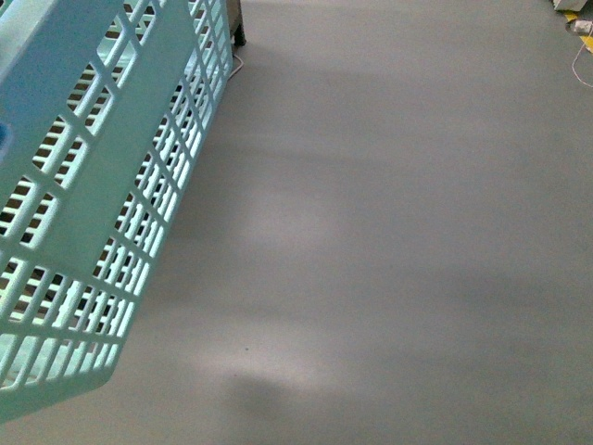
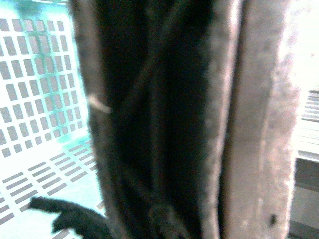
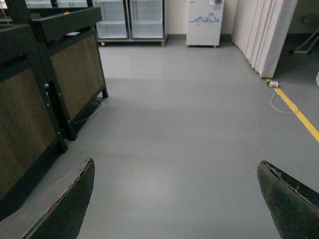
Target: Pick lemon and mango into basket
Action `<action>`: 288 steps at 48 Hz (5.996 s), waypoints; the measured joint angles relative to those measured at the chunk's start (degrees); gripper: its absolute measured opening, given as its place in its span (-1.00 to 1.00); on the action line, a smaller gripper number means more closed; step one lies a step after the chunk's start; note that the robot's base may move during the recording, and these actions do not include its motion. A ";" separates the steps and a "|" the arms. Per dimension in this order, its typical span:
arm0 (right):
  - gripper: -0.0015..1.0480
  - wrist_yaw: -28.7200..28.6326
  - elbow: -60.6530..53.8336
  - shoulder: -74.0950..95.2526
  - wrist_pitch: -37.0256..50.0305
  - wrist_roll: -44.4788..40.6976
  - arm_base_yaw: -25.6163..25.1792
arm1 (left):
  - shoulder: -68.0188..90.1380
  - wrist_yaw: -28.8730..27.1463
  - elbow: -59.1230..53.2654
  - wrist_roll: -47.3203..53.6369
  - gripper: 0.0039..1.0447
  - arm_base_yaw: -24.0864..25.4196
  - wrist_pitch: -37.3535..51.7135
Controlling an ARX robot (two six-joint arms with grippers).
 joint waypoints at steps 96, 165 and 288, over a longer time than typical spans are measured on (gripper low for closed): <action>0.83 0.09 0.00 -0.07 0.04 0.02 0.00 | 0.00 -0.09 0.00 -0.02 -0.74 -0.07 -0.02; 0.83 0.00 0.00 -0.02 0.02 0.02 -0.02 | 0.00 -0.02 0.00 0.00 -0.74 -0.04 0.00; 0.83 -0.35 0.00 -0.02 0.00 0.00 -0.09 | 1.29 0.04 1.92 4.50 -0.74 0.15 -5.73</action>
